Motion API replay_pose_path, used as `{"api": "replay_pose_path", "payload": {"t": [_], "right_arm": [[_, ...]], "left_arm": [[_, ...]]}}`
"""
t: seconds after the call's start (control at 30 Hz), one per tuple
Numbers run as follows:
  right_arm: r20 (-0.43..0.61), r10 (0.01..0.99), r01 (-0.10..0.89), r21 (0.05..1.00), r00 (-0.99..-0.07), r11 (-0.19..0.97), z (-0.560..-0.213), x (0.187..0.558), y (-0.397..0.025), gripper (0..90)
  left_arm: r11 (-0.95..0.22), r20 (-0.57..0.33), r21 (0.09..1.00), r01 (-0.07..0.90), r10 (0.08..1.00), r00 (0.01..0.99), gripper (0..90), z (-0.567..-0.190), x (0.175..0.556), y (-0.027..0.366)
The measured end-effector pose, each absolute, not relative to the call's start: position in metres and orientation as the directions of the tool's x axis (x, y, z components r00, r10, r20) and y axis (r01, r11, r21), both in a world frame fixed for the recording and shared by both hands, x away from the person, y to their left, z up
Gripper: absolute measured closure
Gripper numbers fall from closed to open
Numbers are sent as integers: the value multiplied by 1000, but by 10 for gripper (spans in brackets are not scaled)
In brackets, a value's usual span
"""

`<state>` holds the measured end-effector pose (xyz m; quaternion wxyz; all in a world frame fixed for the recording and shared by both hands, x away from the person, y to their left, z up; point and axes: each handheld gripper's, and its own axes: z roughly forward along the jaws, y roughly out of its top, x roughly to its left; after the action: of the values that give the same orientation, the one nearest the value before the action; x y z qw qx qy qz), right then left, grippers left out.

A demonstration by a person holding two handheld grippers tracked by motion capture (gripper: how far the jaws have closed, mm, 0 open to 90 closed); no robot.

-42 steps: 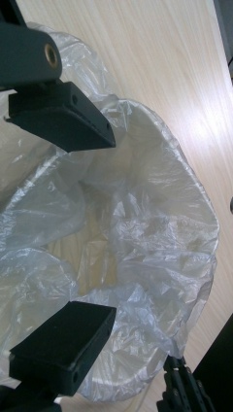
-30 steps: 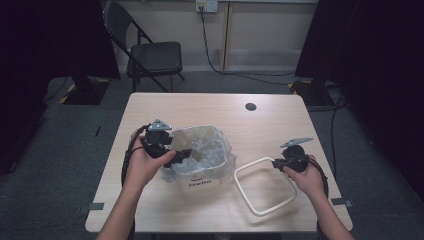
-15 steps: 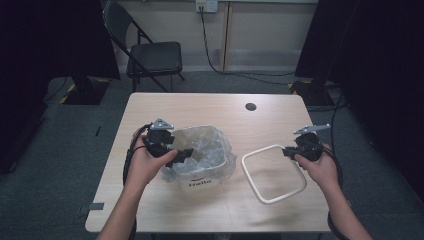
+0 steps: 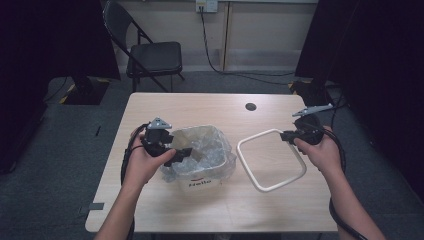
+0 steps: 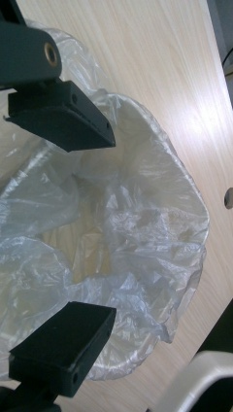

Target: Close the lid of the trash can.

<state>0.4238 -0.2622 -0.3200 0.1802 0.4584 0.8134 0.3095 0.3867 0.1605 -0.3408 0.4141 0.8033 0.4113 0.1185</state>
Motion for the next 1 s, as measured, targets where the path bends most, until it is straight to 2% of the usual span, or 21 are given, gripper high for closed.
{"api": "replay_pose_path", "payload": {"t": [0.3,1.0], "right_arm": [[-12,858,631,672,-513,387,-298,429,-242,812],[52,846,651,664,-531,368,-314,448,-173,811]], "left_arm": [[-308,-157,766,564,761,629,174,-343,384,168],[-291,-161,775,561,768,621,173,-341,380,180]]}}
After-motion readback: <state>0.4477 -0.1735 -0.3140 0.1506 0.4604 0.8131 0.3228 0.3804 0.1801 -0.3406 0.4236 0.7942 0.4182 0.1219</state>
